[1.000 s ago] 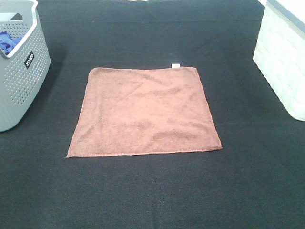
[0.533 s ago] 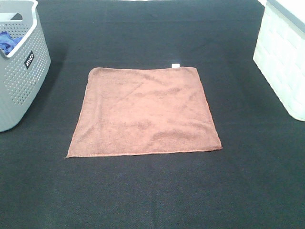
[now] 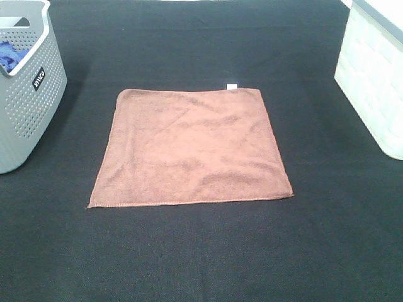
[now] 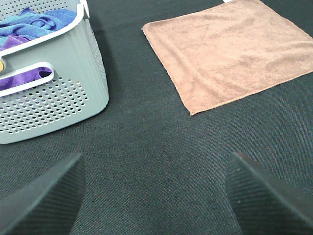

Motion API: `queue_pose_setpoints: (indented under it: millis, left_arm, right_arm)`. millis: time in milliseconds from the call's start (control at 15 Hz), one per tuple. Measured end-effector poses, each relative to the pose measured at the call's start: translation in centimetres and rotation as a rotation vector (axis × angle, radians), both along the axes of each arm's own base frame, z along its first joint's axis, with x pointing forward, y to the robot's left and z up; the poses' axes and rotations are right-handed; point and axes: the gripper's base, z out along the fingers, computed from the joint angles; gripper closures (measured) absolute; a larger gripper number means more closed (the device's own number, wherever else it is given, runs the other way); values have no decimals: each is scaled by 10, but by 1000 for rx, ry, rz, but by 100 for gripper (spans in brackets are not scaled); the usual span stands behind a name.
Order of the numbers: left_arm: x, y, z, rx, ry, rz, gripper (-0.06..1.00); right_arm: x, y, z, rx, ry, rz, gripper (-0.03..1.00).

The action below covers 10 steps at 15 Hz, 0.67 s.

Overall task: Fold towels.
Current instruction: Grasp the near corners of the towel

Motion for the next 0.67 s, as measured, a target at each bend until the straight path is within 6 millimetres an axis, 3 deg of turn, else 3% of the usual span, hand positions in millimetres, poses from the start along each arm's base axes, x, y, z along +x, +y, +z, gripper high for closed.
queue_pose_setpoints:
  millis: [667]
  left_arm:
    - [0, 0, 0, 0, 0, 0, 19]
  right_arm:
    - [0, -1, 0, -7, 1, -5, 20]
